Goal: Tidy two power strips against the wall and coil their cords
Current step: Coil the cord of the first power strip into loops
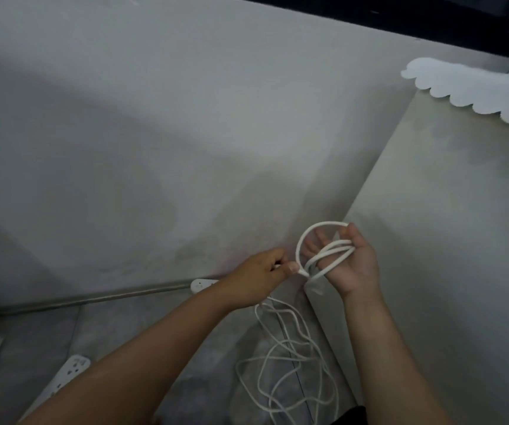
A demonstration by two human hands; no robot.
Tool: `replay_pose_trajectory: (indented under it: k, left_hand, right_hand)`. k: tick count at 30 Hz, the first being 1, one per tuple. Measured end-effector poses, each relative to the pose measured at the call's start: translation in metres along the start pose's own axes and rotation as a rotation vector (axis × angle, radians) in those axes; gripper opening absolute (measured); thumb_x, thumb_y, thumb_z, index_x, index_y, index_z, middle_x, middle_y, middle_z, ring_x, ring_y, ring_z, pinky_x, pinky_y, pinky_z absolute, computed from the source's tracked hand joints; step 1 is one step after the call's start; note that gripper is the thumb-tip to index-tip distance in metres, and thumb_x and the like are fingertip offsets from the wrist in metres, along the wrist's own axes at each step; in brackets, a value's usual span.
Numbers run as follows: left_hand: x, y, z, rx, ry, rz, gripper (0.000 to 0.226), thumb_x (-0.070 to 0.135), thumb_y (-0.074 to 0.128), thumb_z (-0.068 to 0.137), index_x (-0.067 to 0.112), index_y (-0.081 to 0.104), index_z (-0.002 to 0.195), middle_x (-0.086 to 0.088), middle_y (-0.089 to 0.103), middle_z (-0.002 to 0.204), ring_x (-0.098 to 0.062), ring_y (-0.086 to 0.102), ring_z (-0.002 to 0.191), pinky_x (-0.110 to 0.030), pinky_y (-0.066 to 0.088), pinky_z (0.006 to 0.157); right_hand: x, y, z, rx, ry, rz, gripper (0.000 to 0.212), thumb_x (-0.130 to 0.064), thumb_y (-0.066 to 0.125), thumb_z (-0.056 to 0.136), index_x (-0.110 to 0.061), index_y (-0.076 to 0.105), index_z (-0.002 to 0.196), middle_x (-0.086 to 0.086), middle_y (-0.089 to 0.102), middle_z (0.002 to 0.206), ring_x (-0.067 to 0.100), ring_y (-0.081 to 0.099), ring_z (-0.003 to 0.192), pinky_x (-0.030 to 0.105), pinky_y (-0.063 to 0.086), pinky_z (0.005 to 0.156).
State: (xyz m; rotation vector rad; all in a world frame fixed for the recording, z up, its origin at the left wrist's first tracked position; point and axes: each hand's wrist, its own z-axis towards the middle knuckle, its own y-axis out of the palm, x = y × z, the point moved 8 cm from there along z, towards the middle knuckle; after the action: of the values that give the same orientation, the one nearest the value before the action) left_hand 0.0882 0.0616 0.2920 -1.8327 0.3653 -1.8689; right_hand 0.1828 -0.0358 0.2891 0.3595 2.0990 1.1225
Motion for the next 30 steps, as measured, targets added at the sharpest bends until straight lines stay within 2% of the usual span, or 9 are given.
replay_pose_trajectory:
  k: [4,7,11,15,18,21,24,26,30]
  left_hand:
    - [0.012,-0.015,-0.003,0.042,0.037,0.106,0.025,0.032,0.052,0.095,0.025,0.046,0.072,0.008,0.045,0.063,-0.004,0.044,0.059,-0.021,0.030,0.055]
    - [0.035,-0.008,-0.008,0.024,0.202,0.362,0.018,0.030,0.053,0.094,0.014,0.058,0.088,-0.004,0.062,0.085,-0.023,0.057,0.086,-0.029,0.035,0.071]
    - [0.057,0.013,-0.023,0.005,0.445,0.618,0.018,0.033,0.053,0.091,0.016,0.056,0.089,-0.009,0.066,0.096,-0.029,0.058,0.093,-0.037,0.039,0.078]
    - [0.036,0.029,-0.035,-0.077,0.460,0.813,0.014,0.031,0.053,0.088,0.018,0.056,0.084,-0.007,0.067,0.089,-0.032,0.058,0.085,-0.038,0.038,0.074]
    - [-0.001,0.012,-0.023,-0.095,0.170,0.719,0.028,0.041,0.042,0.095,0.020,0.058,0.087,-0.009,0.066,0.092,-0.031,0.057,0.091,-0.034,0.039,0.071]
    - [-0.036,0.024,-0.023,-0.330,-0.072,0.436,0.048,0.052,0.023,0.099,0.019,0.058,0.092,-0.001,0.060,0.091,-0.024,0.056,0.090,-0.034,0.041,0.081]
    - [-0.051,0.038,-0.026,-0.416,-0.164,0.252,0.058,0.065,0.019,0.093,0.022,0.056,0.081,0.006,0.056,0.082,-0.015,0.055,0.079,-0.032,0.042,0.076]
    - [-0.065,0.036,-0.022,-0.404,-0.152,0.371,0.064,0.070,0.027,0.088,0.014,0.057,0.082,-0.003,0.060,0.084,-0.021,0.057,0.077,-0.037,0.045,0.075]
    - [-0.085,0.018,-0.006,-0.177,-0.096,0.361,0.035,0.045,0.054,0.091,0.012,0.062,0.084,-0.011,0.065,0.091,-0.024,0.060,0.084,-0.035,0.047,0.078]
  right_hand:
    - [0.034,-0.014,0.006,0.066,0.232,-0.143,0.056,-0.036,0.035,0.099,0.017,0.052,0.101,0.031,0.059,0.100,0.043,0.056,0.102,0.054,0.041,0.090]
    - [0.055,-0.017,0.007,0.007,0.367,-0.263,0.058,-0.029,0.029,0.101,0.019,0.061,0.095,0.032,0.068,0.089,0.041,0.069,0.073,0.041,0.050,0.074]
    - [0.055,-0.019,0.010,-0.006,0.354,-0.323,0.049,-0.030,0.038,0.098,0.008,0.067,0.093,0.022,0.071,0.083,0.032,0.070,0.071,0.040,0.058,0.063]
    - [0.023,-0.016,0.014,0.055,0.145,-0.156,0.051,-0.041,0.053,0.089,-0.012,0.053,0.048,0.000,0.048,0.042,0.016,0.052,0.042,0.025,0.049,0.056]
    - [-0.001,-0.019,0.010,0.040,0.030,0.082,0.060,-0.035,0.042,0.095,-0.017,0.037,0.038,-0.006,0.032,0.034,0.008,0.034,0.031,0.014,0.032,0.041]
    - [-0.011,-0.005,0.002,-0.084,0.001,0.248,0.047,-0.028,0.045,0.091,-0.015,0.044,0.046,-0.006,0.038,0.038,0.006,0.039,0.031,0.014,0.035,0.036]
    - [-0.017,0.018,-0.010,-0.293,0.004,0.315,0.033,-0.025,0.050,0.086,-0.012,0.050,0.056,-0.002,0.047,0.044,0.007,0.047,0.033,0.015,0.038,0.037]
    - [-0.023,0.037,-0.028,-0.512,0.056,0.374,0.045,-0.029,0.043,0.095,-0.008,0.050,0.057,0.003,0.043,0.046,0.008,0.039,0.031,0.019,0.031,0.039]
    - [-0.023,0.074,-0.072,-0.848,0.141,0.153,0.052,-0.038,0.035,0.101,-0.014,0.046,0.057,0.000,0.036,0.044,0.002,0.025,0.029,0.018,0.023,0.034]
